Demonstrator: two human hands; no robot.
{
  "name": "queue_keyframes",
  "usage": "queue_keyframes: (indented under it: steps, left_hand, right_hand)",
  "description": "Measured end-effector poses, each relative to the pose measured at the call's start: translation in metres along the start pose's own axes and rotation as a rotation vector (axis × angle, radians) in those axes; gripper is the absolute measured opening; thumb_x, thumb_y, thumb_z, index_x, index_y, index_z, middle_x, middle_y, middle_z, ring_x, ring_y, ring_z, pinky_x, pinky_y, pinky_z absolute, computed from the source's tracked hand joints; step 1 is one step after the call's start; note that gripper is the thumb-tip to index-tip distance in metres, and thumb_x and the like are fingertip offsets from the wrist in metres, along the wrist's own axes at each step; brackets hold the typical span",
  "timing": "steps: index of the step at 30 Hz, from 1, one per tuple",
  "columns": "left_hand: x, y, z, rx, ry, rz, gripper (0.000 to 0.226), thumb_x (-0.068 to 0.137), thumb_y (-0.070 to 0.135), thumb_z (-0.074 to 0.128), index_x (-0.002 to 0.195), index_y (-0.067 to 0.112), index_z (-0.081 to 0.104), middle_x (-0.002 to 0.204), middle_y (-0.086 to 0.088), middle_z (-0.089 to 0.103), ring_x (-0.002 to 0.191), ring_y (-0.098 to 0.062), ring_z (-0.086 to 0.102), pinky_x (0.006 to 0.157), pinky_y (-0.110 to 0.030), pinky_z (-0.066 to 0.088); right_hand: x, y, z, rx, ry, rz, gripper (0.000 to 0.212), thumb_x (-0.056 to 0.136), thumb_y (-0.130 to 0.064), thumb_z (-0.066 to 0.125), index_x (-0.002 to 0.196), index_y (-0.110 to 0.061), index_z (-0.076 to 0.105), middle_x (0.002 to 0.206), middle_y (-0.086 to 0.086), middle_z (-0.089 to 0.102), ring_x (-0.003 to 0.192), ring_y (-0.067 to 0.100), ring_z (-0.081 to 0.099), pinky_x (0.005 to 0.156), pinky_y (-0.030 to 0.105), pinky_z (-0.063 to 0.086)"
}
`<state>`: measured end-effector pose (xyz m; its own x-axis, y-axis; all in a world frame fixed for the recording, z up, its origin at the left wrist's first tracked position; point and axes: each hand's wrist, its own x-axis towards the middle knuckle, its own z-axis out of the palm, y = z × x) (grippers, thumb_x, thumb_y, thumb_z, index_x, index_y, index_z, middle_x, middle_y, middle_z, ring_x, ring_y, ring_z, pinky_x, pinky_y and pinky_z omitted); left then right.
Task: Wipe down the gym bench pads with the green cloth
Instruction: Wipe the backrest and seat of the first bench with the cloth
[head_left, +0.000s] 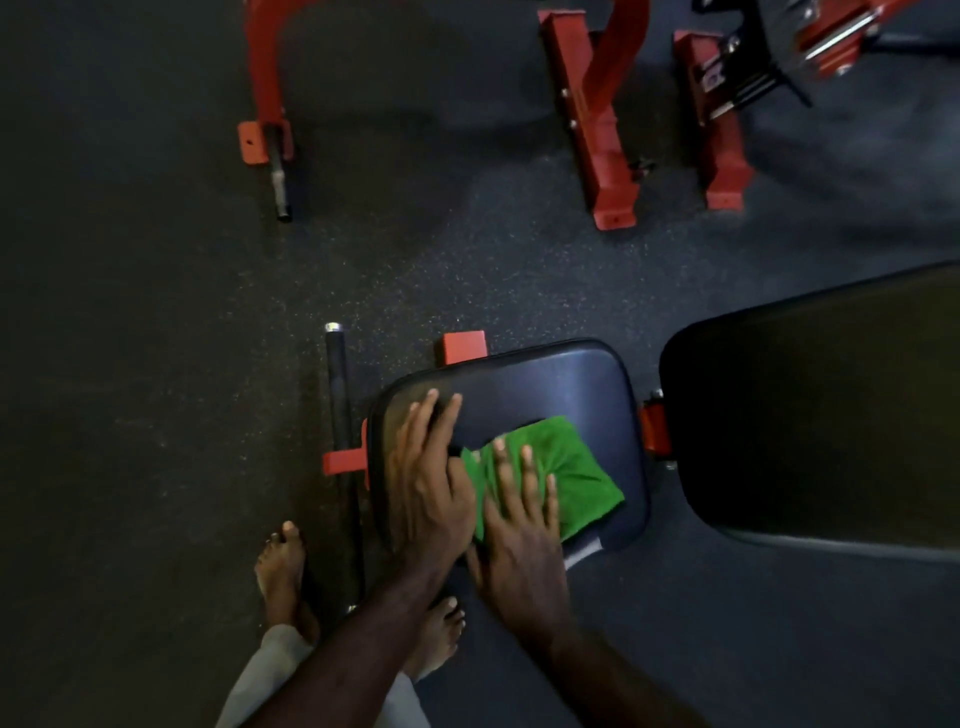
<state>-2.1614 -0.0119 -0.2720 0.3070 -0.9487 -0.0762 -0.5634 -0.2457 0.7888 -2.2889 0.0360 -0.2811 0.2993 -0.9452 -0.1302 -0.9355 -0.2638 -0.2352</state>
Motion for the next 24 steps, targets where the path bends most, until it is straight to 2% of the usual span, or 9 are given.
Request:
queue_keyframes:
  steps: [3,7,10,12,14,16,17,22,24]
  left_hand:
    - [0.001,0.004,0.010,0.018,-0.077,0.062,0.050,0.094,0.037,0.051,0.139,0.021,0.065,0.156,-0.001,0.050,0.149,-0.023,0.038,0.120,-0.045,0.035]
    - [-0.001,0.012,0.018,0.076,-0.211,0.166,0.052,0.097,0.049,0.049,0.140,0.023,0.064,0.159,0.002,0.047,0.151,-0.020,0.034,0.123,-0.039,0.029]
    - [-0.004,0.014,0.023,0.091,-0.240,0.196,0.050,0.099,0.047,0.047,0.140,0.024,0.065,0.159,0.001,0.047,0.151,-0.021,0.035,0.122,-0.045,0.032]
    - [-0.007,0.014,0.023,0.096,-0.266,0.195,0.052,0.100,0.049,0.044,0.141,0.025,0.063,0.160,0.002,0.046,0.153,-0.020,0.033,0.123,-0.045,0.029]
    - [-0.007,0.011,0.019,0.103,-0.289,0.209,0.052,0.101,0.049,0.043,0.144,0.025,0.060,0.161,0.003,0.043,0.153,-0.019,0.031,0.124,-0.042,0.028]
    - [-0.006,0.006,0.012,0.126,-0.306,0.223,0.053,0.102,0.050,0.043,0.145,0.025,0.059,0.162,0.003,0.042,0.154,-0.018,0.029,0.124,-0.039,0.027]
    - [-0.005,0.005,0.010,0.132,-0.316,0.229,0.053,0.102,0.050,0.042,0.146,0.024,0.059,0.163,0.003,0.041,0.154,-0.018,0.029,0.124,-0.038,0.027]
    - [-0.007,0.005,0.001,0.111,-0.379,0.215,0.057,0.102,0.053,0.039,0.149,0.026,0.055,0.163,0.005,0.039,0.155,-0.015,0.025,0.125,-0.037,0.025]
    - [-0.009,0.004,-0.003,0.108,-0.397,0.198,0.059,0.101,0.055,0.039,0.149,0.025,0.054,0.163,0.005,0.040,0.154,-0.015,0.026,0.125,-0.037,0.025]
  right_hand:
    - [-0.011,0.036,-0.006,-0.062,-0.018,-0.108,0.085,0.088,-0.050,0.056,0.164,-0.026,0.026,0.174,0.001,0.013,0.160,0.028,0.010,0.122,0.057,0.023]
    - [-0.013,0.025,-0.005,0.077,0.051,0.528,0.087,0.087,-0.051,0.048,0.166,-0.024,0.020,0.173,0.011,0.014,0.159,0.038,0.007,0.123,0.065,0.019]
    - [-0.034,0.004,0.007,-0.001,0.019,0.225,0.094,0.088,-0.051,0.050,0.166,-0.024,0.005,0.172,0.016,0.011,0.157,0.043,0.010,0.120,0.068,0.017]
    - [-0.040,0.031,0.005,-0.089,-0.023,0.092,0.095,0.085,-0.053,0.053,0.167,-0.026,0.012,0.172,0.010,0.011,0.156,0.042,0.016,0.117,0.070,0.027]
    - [-0.037,0.050,0.002,-0.034,-0.008,0.370,0.088,0.085,-0.054,0.047,0.165,-0.028,0.021,0.172,0.011,0.016,0.155,0.044,0.019,0.115,0.074,0.028]
    - [-0.026,0.040,0.000,0.138,0.049,0.813,0.077,0.096,-0.056,0.038,0.164,-0.027,0.018,0.171,0.016,0.019,0.154,0.050,0.019,0.112,0.078,0.029]
    - [-0.020,0.027,-0.001,0.160,0.073,0.886,0.075,0.099,-0.056,0.036,0.163,-0.025,0.014,0.170,0.020,0.020,0.152,0.053,0.020,0.108,0.080,0.031]
    - [-0.047,0.007,0.003,-0.013,-0.057,0.439,0.080,0.088,-0.049,0.043,0.163,-0.025,0.026,0.169,0.020,0.022,0.153,0.053,0.019,0.109,0.075,0.028]
    - [-0.048,0.013,-0.001,0.089,-0.007,0.628,0.083,0.081,-0.038,0.053,0.161,-0.022,0.034,0.167,0.019,0.028,0.152,0.052,0.023,0.113,0.071,0.032]
